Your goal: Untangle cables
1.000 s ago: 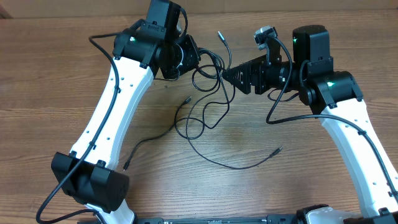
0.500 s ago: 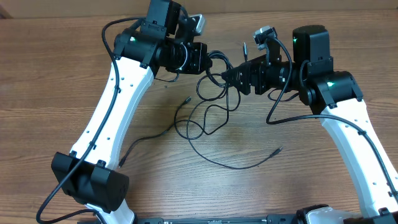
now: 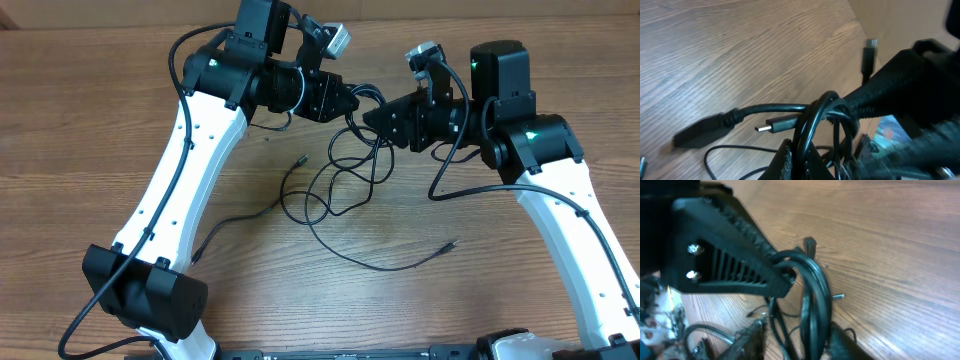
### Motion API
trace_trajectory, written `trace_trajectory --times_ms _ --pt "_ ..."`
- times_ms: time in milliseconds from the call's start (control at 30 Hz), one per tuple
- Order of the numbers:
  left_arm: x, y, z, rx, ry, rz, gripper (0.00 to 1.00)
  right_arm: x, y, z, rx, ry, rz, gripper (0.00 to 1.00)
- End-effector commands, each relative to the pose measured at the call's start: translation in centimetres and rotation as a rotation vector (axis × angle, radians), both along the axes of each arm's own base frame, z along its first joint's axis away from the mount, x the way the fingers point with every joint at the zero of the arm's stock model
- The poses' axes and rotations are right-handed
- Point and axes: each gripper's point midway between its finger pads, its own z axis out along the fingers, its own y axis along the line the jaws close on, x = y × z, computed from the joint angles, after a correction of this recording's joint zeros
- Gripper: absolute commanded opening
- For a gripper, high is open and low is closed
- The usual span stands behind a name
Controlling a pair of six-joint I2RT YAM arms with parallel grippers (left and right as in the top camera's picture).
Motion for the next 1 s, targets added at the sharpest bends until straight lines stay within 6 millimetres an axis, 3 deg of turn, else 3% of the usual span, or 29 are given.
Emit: trace_trajectory --times_ms 0,100,167,367,667,967 --pt "-0.7 -0.6 1.0 -0.062 -0.012 -0.064 0.04 0.0 0.2 1.1 0.005 -0.036 0.008 0.22" --pt "-0.7 -0.6 1.0 -0.062 -0.013 -0.064 0.04 0.0 0.2 1.1 0.005 -0.036 0.008 0.07" --pt "-0.7 -0.6 1.0 -0.062 -0.013 -0.063 0.04 0.0 0.2 1.1 0.005 -0.036 0.008 0.04" --pt "0.0 -0.2 0.6 -0.038 0.023 0.007 0.04 0.0 0.2 1.1 0.005 -0.035 0.008 0.04" --pt "3.7 3.7 -2.2 0.07 0.297 0.575 0.04 -0.3 0.1 0.7 -0.001 -0.009 0.008 0.04" --pt "4.1 4.5 -2.5 0.039 0.418 0.745 0.04 -0.4 0.1 0.6 -0.002 -0.005 0.008 0.04"
